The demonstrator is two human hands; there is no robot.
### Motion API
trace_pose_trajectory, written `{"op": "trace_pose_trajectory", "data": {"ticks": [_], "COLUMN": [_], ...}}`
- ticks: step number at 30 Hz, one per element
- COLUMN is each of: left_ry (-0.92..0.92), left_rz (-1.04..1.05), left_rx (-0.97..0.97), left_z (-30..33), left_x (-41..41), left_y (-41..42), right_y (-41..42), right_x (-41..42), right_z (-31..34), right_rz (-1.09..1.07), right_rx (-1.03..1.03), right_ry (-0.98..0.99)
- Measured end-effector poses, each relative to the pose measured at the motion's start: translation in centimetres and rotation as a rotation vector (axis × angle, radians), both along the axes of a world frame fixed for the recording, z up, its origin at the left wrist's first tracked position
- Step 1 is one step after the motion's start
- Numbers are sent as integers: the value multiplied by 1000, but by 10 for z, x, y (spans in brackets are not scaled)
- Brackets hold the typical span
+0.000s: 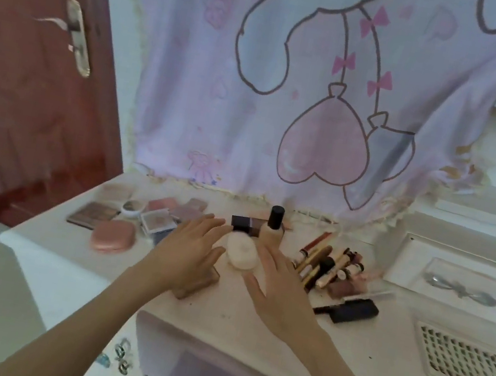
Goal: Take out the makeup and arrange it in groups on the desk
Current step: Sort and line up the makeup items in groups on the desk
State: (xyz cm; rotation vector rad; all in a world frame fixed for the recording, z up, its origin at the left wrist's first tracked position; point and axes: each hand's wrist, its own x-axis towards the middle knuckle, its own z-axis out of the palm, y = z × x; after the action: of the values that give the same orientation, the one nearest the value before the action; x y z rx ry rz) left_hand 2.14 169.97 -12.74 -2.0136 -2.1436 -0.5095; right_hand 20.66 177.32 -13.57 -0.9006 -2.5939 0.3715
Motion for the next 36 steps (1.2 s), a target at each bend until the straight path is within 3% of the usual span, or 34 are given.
{"op": "trace_pose_trajectory", "data": {"ticks": [5, 9, 23, 36], "left_ry": [-62, -92, 4, -144], "left_rz": [109, 87, 125, 193], "left_rx": [-26, -89, 56, -33], "left_z": [-21, -43, -63, -66], "left_x": [-61, -78, -77, -74], "left_y": [-25, -32, -25, -28], "right_y": [0, 2, -1, -6], "right_x": [-69, -107, -109, -102], "right_z": [-9, -22, -73, -65], "right_rz": [119, 98, 46, 7], "right_rx": [-83, -154, -19, -120], "right_ry": [-59, -78, -145, 87]}}
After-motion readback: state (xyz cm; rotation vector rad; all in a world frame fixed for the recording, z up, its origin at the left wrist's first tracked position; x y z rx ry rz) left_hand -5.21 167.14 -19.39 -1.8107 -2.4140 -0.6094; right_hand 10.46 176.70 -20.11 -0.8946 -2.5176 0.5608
